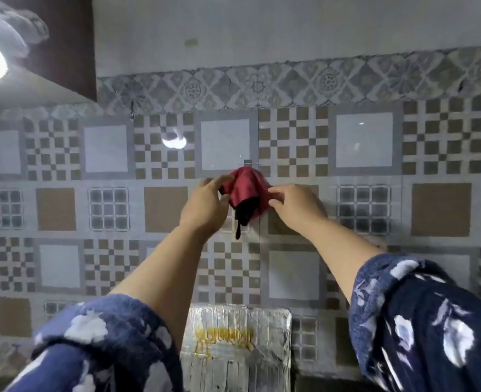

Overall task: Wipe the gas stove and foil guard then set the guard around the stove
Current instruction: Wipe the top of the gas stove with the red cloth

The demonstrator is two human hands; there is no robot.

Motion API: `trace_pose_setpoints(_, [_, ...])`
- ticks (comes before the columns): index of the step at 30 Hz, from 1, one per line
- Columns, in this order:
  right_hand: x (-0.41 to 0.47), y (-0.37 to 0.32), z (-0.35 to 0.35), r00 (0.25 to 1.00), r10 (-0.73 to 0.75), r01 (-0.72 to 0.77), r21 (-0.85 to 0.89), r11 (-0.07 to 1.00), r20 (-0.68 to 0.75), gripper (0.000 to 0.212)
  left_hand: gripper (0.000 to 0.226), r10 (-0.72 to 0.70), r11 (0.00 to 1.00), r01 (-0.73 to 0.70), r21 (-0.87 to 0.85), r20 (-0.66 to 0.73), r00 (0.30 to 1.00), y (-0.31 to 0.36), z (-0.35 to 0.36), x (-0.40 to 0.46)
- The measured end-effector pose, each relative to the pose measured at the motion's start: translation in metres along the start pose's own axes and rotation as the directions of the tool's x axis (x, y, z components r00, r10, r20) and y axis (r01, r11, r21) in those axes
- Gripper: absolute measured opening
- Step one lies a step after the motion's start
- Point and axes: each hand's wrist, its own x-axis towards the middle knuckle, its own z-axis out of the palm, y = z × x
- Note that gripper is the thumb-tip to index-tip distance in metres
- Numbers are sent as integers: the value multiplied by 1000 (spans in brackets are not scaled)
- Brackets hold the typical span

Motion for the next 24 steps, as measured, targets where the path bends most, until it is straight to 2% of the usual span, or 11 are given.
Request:
trace_pose_setpoints(3, [32, 5, 25, 987, -18, 37, 114, 993, -161, 40, 43, 7, 999, -13, -52, -110, 994, -12, 17, 33])
trace_pose_setpoints(6, [47, 12, 48, 955, -27, 60, 102, 993, -296, 41, 42, 56, 995, -66, -76, -119, 991, -21, 38, 56])
trace_pose_setpoints(10, [53, 17, 66, 929, -35, 80, 108, 991, -368, 42, 45, 83, 996, -84, 1, -171, 982, -30, 50, 67])
trace_pose_setpoints(13, [61, 15, 52, 894, -52, 134, 153, 979, -445, 36, 44, 79, 997, -79, 10, -201, 976, -25, 44, 71])
trace_pose_setpoints(18, [49, 14, 5, 916, -40, 114, 163, 980, -400, 41, 42, 68, 995, -81, -60, -197, 978, -4, 28, 53])
trace_pose_setpoints(24, [-40, 18, -63, 966, 25, 48, 273, 961, -259, 42, 40, 7, 979, -10, -202, -15, 1000, 49, 9, -34])
